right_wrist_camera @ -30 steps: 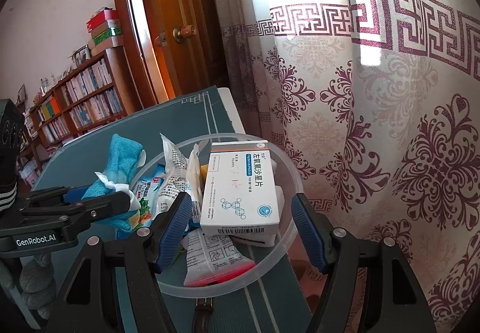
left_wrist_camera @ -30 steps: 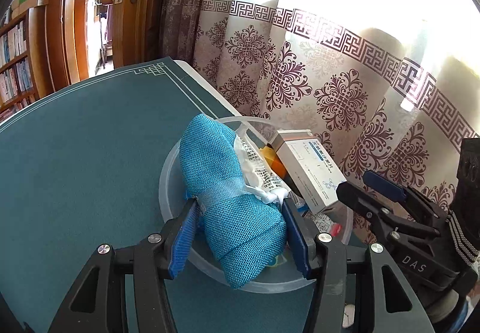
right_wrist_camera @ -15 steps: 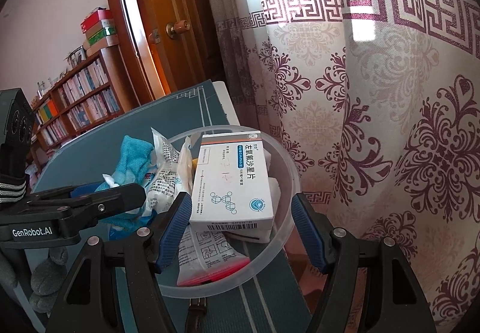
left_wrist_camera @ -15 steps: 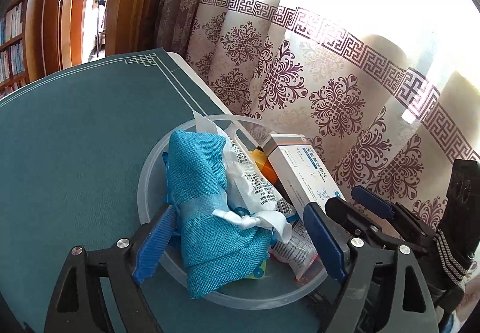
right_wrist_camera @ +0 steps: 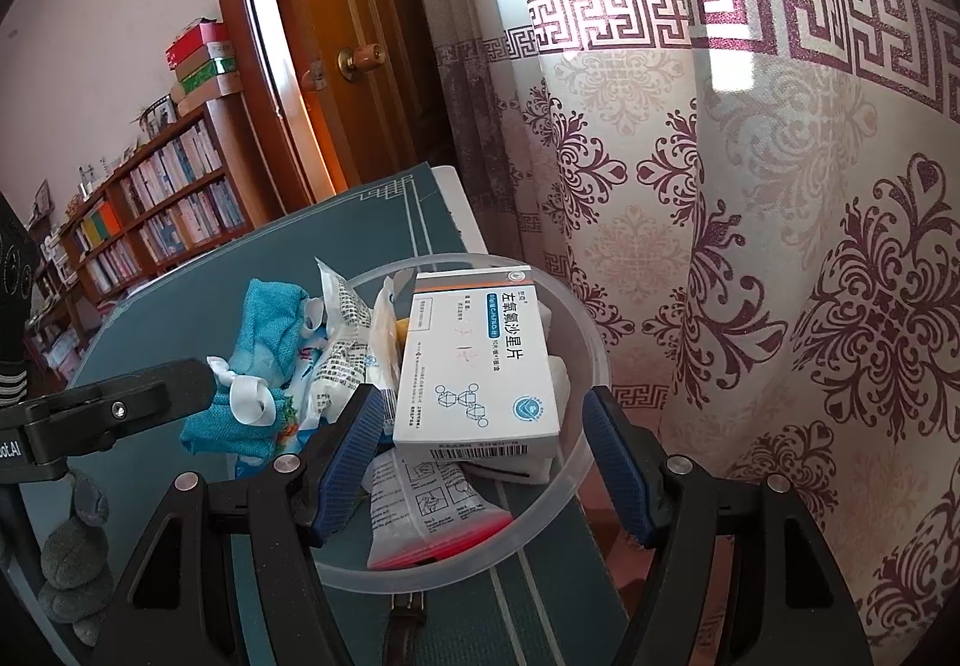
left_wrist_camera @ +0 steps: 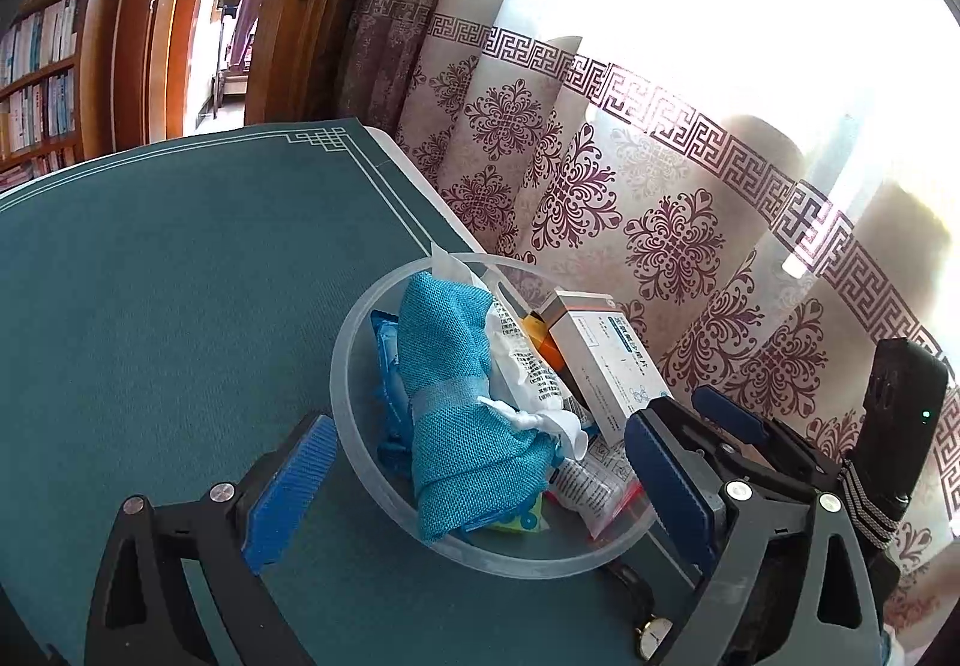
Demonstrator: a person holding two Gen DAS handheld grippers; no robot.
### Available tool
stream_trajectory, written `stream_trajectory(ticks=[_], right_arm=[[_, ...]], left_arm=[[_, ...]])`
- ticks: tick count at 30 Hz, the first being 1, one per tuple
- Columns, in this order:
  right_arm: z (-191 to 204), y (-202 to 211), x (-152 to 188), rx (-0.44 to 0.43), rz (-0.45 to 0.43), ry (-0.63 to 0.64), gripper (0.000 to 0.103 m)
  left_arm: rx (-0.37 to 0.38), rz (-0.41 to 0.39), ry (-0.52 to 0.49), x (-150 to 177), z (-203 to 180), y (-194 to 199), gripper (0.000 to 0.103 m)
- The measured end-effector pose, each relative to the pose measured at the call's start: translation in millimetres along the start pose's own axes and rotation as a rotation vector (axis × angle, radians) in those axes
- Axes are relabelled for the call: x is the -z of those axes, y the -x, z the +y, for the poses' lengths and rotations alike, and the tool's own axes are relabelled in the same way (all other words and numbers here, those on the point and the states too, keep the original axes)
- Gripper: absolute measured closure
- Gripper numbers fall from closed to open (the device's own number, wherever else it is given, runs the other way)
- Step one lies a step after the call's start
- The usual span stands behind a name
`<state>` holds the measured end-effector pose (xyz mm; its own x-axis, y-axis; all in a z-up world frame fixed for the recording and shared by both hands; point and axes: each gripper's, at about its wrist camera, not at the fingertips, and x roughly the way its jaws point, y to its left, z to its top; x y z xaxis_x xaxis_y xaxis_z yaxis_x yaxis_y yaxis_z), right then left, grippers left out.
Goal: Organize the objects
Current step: 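Carry the blue cloth into the bowl and open the left tool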
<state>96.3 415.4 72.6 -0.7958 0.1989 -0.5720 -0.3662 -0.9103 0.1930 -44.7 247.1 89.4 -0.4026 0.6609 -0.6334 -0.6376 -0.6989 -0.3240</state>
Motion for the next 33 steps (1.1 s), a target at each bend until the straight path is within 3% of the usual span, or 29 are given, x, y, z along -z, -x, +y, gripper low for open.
stream_trajectory(ticks=[6, 10, 19, 25, 33], right_arm=[[2, 3, 1, -0.005, -0.004, -0.003, 0.033], [2, 2, 2, -0.005, -0.003, -0.002, 0.033], [4, 7, 1, -0.004, -0.013, -0.007, 0.033], [-1, 7, 0, 0.000, -0.015, -0.022, 0.033], [0, 8, 0, -0.015, -0.002, -0.023, 0.033]], left_arm=[[-0.132, -0.094, 0.061, 1, 21, 24, 0.004], [-0.276, -0.061, 0.020, 3, 30, 11, 0.004], [-0.295, -0.001, -0.045, 8, 19, -28, 0.004], [-0.288, 0.001, -0.075, 4, 10, -35, 0.004], [-0.288, 0.014, -0.044, 11, 17, -27, 0.004]])
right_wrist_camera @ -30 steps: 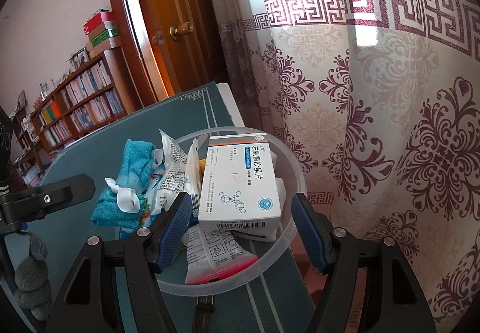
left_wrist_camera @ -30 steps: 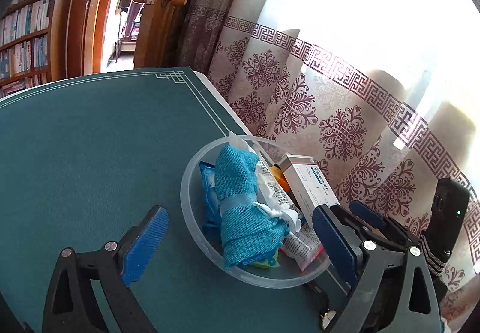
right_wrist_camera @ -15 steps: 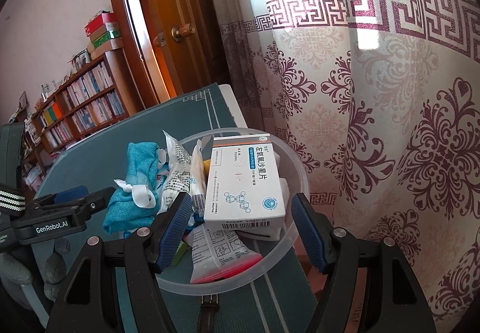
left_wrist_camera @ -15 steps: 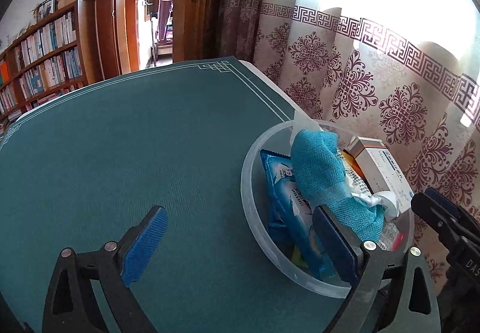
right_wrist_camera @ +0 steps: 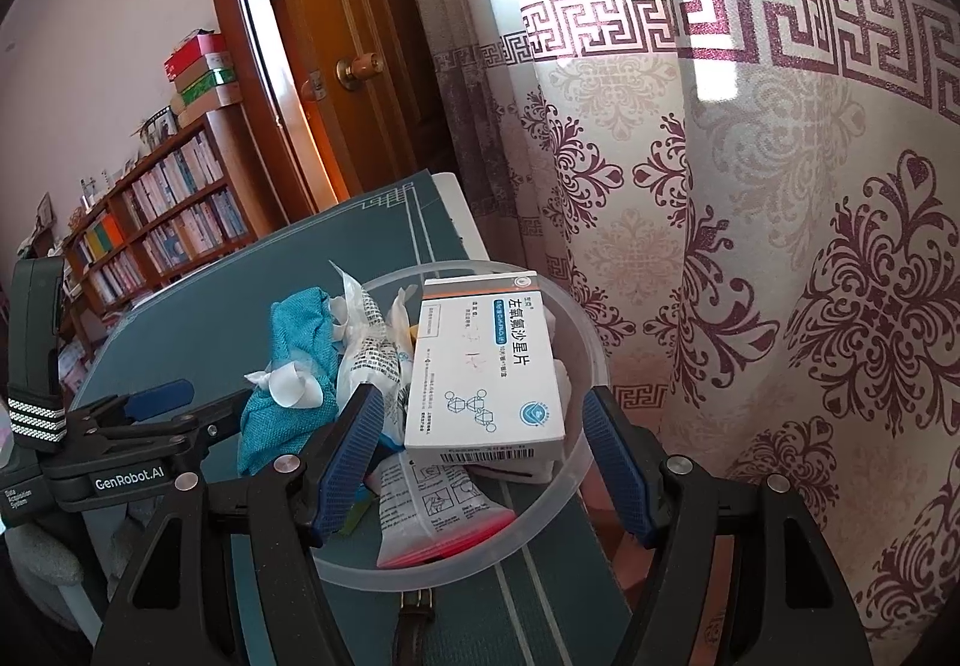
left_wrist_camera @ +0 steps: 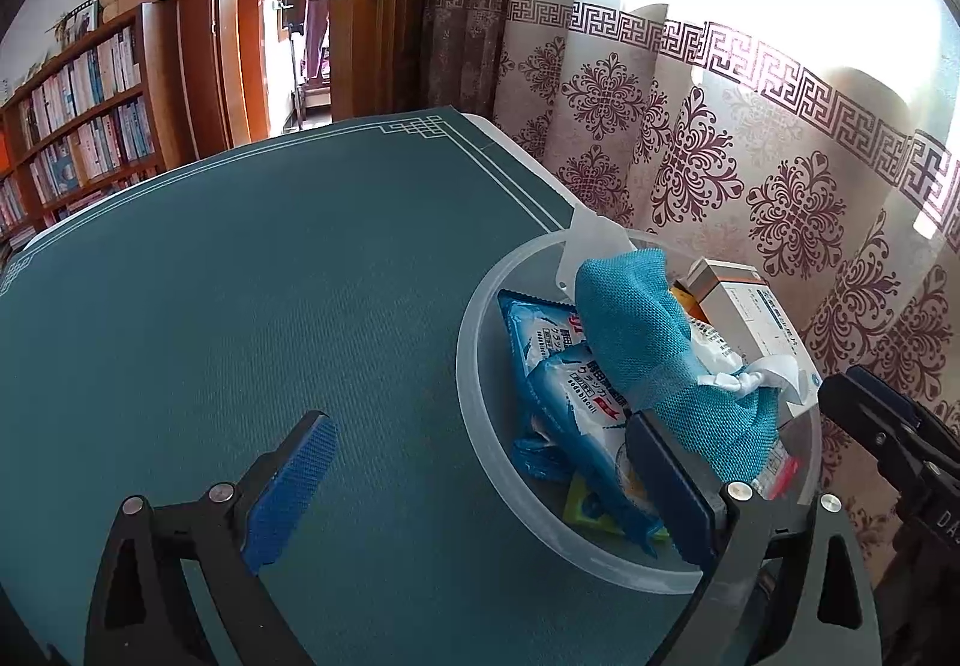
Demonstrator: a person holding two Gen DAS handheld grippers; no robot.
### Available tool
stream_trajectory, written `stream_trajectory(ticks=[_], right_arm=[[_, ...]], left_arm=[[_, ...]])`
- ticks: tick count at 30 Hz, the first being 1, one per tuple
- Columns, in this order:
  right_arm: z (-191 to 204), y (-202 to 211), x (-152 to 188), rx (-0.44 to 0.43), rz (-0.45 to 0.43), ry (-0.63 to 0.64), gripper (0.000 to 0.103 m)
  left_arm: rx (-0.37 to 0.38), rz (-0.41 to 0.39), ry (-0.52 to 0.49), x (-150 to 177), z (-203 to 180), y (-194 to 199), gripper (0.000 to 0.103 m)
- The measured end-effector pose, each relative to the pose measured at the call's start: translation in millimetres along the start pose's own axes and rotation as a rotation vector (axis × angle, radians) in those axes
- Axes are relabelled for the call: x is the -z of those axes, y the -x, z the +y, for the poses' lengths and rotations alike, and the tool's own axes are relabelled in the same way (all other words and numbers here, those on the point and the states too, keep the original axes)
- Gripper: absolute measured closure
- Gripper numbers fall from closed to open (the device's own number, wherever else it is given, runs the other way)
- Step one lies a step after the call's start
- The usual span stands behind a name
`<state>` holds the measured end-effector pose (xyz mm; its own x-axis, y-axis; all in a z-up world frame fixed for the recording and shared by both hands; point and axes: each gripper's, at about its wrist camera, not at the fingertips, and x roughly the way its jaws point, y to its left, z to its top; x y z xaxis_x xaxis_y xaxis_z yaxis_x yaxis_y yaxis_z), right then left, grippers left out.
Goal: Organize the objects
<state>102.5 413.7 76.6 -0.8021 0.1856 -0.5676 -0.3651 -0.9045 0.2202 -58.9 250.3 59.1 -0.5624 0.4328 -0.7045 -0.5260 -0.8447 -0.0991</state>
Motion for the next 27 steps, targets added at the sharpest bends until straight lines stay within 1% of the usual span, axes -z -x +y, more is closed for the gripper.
stream_trajectory(ticks=[3, 7, 10, 15, 20, 23, 27], right_arm=[[0, 2, 5, -0.014, 0.019, 0.007, 0.033], [1, 8, 14, -0.020, 0.043, 0.031, 0.025], [0, 12, 22, -0.025, 0.064, 0.043, 0.024], [0, 20, 28, -0.021, 0.074, 0.065, 0.022], [3, 25, 30, -0.015, 0.074, 0.079, 0.014], [10, 25, 34, -0.001, 0.083, 0.120, 0.010], [21, 24, 42, -0.009, 0.102, 0.174, 0.009]], left_arm=[[-0.017, -0.018, 0.007, 4, 3, 10, 0.003], [-0.053, -0.048, -0.013, 14, 3, 25, 0.001], [-0.063, -0.058, -0.040, 21, -2, 34, 0.001], [-0.079, -0.046, -0.058, 30, -10, 44, 0.001], [-0.100, -0.039, -0.057, 39, -18, 54, 0.001], [-0.115, -0.043, -0.067, 42, -24, 59, 0.001], [-0.139, -0.053, -0.081, 46, -30, 66, 0.001]])
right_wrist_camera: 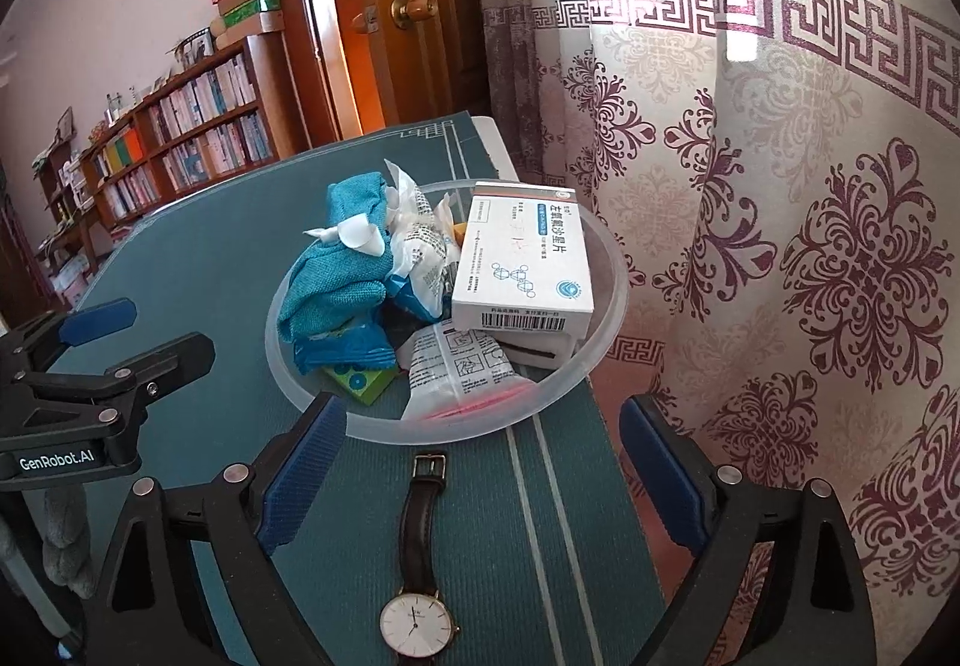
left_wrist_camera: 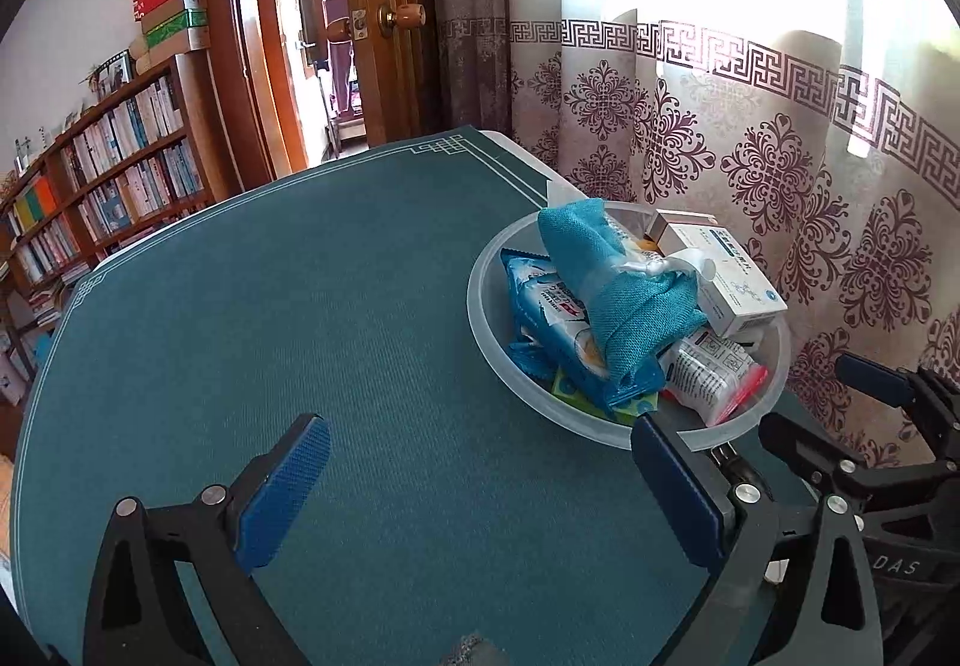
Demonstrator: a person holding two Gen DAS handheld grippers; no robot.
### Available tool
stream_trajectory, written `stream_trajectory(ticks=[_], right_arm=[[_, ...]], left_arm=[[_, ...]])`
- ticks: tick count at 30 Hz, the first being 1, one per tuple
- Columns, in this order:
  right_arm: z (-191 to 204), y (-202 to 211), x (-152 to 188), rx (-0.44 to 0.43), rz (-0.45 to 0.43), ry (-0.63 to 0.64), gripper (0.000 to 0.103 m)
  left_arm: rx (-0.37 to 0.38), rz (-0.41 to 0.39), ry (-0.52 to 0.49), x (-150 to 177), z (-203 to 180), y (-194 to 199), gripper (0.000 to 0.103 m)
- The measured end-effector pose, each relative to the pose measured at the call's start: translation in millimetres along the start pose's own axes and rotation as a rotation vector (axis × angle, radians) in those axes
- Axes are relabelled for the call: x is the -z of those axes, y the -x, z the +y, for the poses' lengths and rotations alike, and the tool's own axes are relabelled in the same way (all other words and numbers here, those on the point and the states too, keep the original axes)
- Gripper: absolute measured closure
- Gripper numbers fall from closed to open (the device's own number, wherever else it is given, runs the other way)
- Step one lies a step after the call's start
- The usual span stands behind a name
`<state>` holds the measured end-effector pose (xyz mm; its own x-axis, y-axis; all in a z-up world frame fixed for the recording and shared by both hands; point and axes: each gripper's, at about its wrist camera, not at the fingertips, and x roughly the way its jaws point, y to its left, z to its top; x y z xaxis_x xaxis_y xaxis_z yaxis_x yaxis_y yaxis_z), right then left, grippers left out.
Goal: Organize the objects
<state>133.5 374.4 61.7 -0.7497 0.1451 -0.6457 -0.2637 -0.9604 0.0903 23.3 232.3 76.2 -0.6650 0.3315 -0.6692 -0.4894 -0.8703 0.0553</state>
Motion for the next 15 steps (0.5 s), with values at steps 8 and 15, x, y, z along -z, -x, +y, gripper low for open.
stream_trajectory(ticks=[8, 15], right_arm=[[2.8, 2.1, 2.8, -0.006, -0.008, 0.002, 0.009], [-0.6, -3.2, 2.6, 0.008, 0.007, -0.010, 0.009]], left_arm=[[-0.022, -0.002, -0.003, 2.8, -4.8, 5.7, 0.000], [-0.026, 0.023, -0.004, 6.3, -7.5, 2.0, 0.000]])
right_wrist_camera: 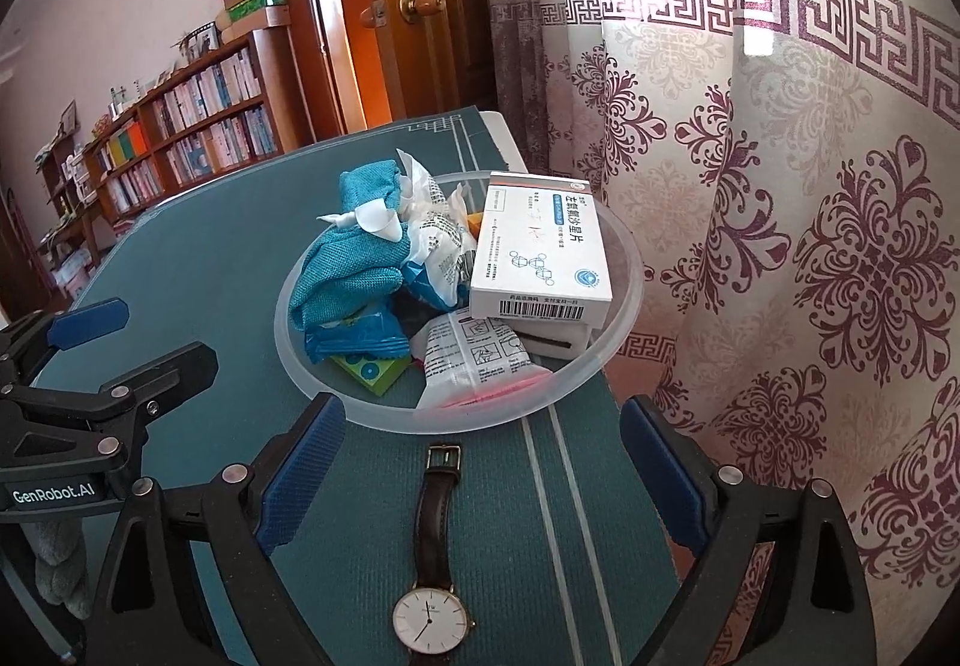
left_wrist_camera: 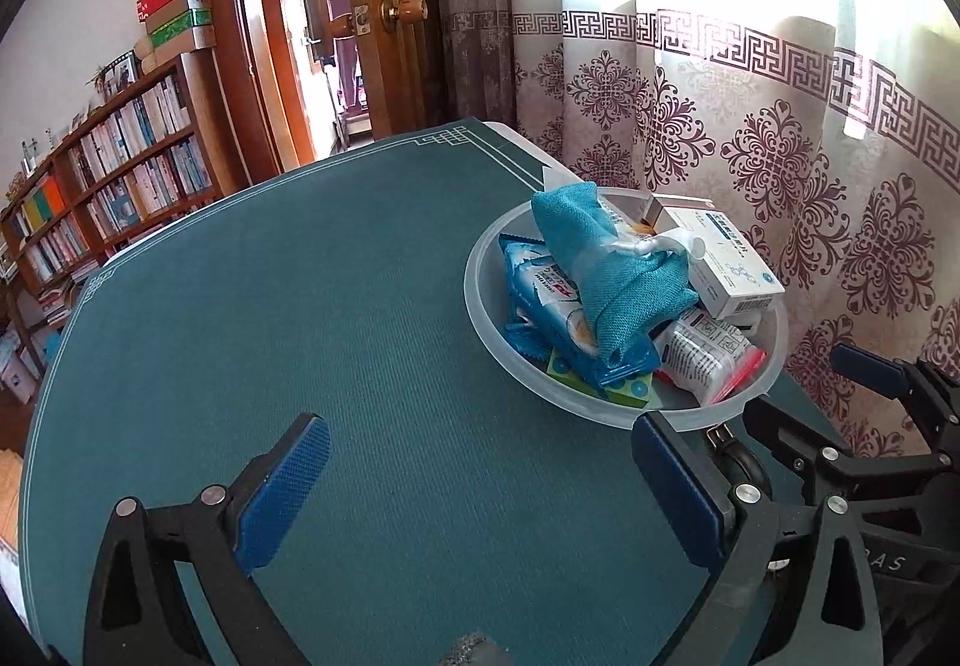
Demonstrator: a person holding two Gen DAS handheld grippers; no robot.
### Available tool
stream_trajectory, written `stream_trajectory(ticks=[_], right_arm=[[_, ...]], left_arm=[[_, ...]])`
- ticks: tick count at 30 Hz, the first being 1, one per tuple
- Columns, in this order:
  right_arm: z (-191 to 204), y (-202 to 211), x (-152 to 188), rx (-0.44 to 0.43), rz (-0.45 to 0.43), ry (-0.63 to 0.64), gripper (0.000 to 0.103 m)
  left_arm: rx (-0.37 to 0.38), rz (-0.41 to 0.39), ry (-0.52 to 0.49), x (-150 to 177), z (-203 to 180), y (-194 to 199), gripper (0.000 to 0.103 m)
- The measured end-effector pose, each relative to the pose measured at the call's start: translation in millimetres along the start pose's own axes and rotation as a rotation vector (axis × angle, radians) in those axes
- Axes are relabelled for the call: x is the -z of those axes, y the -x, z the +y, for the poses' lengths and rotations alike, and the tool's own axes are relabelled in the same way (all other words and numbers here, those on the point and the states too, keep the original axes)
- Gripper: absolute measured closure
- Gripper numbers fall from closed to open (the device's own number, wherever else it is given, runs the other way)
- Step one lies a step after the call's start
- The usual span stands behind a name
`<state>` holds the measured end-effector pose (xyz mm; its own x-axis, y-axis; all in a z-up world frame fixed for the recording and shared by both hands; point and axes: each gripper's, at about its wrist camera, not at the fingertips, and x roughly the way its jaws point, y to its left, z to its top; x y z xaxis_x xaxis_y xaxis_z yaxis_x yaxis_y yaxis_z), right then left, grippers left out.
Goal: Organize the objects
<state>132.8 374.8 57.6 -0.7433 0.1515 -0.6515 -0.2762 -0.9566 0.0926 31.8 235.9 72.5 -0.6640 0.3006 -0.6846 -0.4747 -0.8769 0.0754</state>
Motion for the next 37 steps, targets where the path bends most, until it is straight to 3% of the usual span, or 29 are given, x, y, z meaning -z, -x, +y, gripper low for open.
stream_trajectory(ticks=[37], right_arm=[[-1, -14, 3, 0.029, 0.030, 0.002, 0.009]], left_arm=[[0.044, 0.040, 0.000, 3, 0, -9, 0.000]])
